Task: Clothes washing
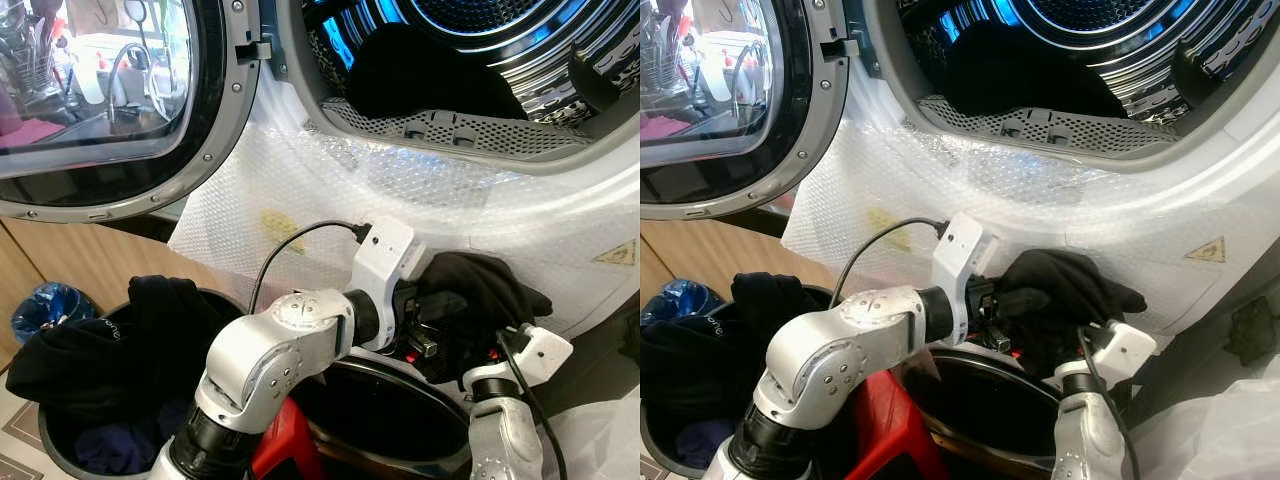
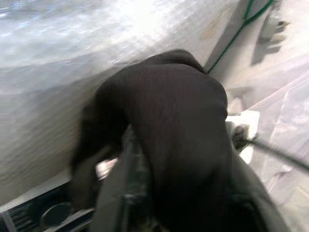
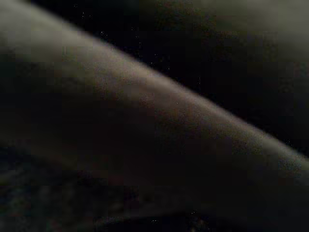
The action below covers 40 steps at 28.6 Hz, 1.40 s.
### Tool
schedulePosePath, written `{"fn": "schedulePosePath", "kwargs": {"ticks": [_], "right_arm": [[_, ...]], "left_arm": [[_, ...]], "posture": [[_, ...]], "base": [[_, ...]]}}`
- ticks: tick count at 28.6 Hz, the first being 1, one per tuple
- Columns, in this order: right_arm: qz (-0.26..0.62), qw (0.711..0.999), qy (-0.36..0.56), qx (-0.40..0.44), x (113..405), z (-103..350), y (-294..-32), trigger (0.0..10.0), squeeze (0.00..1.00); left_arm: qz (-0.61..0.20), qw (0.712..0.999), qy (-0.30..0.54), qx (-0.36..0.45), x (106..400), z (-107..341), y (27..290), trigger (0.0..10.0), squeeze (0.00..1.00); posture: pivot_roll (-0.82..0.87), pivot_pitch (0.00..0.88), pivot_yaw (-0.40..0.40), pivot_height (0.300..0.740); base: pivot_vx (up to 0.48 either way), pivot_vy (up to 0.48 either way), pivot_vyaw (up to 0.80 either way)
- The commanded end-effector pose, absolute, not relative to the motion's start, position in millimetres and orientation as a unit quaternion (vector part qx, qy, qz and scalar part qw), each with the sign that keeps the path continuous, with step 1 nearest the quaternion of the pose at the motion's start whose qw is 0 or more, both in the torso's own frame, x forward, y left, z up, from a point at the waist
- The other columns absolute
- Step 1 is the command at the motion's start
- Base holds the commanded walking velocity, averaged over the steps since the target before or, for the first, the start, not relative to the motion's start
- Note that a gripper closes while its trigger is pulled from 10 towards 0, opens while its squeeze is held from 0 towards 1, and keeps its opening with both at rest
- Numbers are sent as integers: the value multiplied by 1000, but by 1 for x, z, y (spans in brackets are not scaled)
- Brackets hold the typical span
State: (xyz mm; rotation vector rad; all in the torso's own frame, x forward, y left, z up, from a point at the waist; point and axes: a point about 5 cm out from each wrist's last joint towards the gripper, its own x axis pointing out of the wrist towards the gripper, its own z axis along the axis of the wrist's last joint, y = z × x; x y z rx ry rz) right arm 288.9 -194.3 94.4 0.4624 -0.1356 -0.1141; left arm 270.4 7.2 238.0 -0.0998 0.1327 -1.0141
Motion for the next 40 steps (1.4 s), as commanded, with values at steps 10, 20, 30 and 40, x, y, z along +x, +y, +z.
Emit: {"fn": "schedulePosePath", "kwargs": {"ticks": [10, 20, 30, 40], "right_arm": [[-102, 965, -81, 229, 279, 95, -231, 0, 0], [-49, 968, -85, 231, 267, 97, -243, 0, 0], [196, 946, -48, 255, 227, 109, -211, 0, 0], [467, 842, -22, 272, 172, 148, -165, 0, 0]], "left_arm": [[-414, 909, 49, -22, 269, 233, 58, 10000, 1000], [-246, 964, 95, 42, 267, 193, 118, 10000, 1000], [-47, 979, 131, 145, 274, 106, 189, 10000, 0], [-37, 967, 163, 191, 258, 57, 198, 10000, 0]], "posture": [[-39, 87, 46, 740], [-33, 77, 45, 740], [-44, 84, 25, 740], [-56, 98, 22, 740]], "base": [[0, 0, 0], [0, 0, 0], [0, 0, 0], [0, 0, 0]]}}
